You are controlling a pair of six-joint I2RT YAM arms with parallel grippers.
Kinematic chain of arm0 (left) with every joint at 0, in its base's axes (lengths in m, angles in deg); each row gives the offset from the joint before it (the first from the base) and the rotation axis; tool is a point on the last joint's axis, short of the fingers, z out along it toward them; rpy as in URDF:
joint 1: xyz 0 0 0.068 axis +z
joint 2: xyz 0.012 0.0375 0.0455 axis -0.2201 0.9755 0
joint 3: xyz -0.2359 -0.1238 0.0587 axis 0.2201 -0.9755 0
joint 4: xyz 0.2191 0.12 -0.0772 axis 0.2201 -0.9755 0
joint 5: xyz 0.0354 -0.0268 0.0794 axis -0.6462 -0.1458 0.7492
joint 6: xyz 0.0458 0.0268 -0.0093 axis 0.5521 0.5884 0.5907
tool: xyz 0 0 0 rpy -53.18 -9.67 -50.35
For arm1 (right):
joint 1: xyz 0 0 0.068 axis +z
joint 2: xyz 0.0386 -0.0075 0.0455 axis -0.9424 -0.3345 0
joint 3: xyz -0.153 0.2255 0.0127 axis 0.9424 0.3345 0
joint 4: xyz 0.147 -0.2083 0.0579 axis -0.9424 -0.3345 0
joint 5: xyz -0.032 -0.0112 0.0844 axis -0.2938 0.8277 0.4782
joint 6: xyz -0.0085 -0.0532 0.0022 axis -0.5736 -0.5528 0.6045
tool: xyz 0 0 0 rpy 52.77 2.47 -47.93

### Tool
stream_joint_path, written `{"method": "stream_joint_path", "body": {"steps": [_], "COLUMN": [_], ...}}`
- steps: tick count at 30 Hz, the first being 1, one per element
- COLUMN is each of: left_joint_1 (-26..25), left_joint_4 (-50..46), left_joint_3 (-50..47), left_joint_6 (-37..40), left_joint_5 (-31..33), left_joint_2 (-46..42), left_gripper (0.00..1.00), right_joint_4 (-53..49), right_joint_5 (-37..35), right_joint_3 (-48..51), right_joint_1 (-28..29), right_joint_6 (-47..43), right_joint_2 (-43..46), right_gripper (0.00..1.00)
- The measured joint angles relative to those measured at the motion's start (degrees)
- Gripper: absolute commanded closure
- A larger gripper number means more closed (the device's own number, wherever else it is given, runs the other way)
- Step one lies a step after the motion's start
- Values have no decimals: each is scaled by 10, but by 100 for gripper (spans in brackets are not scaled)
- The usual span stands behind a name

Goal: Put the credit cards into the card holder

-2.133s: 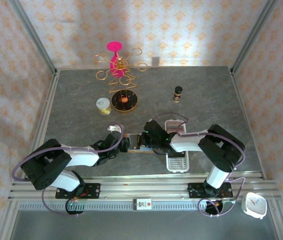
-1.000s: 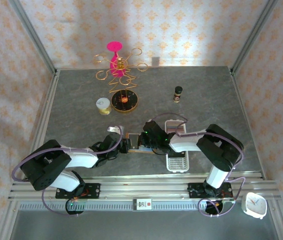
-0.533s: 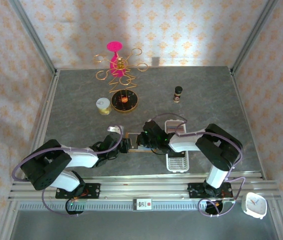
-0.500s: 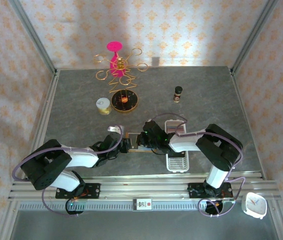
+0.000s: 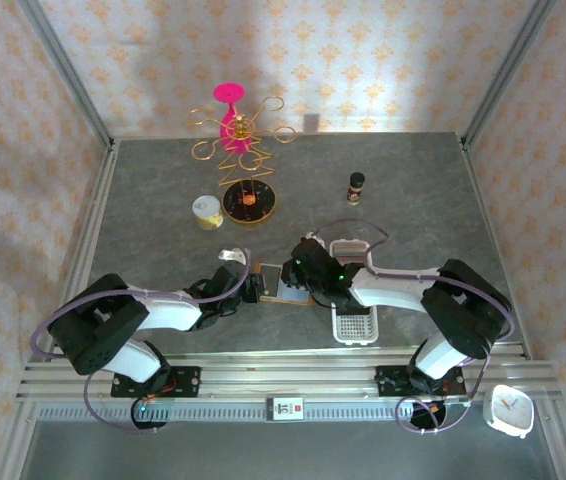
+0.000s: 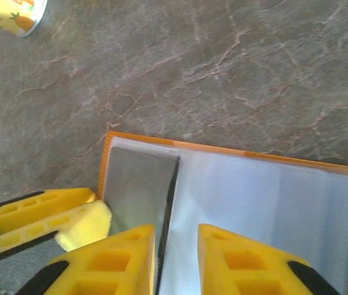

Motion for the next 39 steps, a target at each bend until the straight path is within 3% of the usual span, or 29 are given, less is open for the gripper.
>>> {"method": "stream_joint_path", "body": {"steps": [25,39], "left_joint_1": [0,0], "left_joint_4": [0,0], "left_joint_3": [0,0], "left_joint_6": [0,0], "left_joint_5": [1,1], "left_joint_2": [0,0], "left_gripper": [74,74], "right_joint_4": [-19,-1], "right_joint_5": [-23,-20], "right_joint_3": [16,15], "right_joint_1": [8,12], "right_joint_6": [18,29], "right_joint_2": [-13,-27], "right_gripper": [62,61]}}
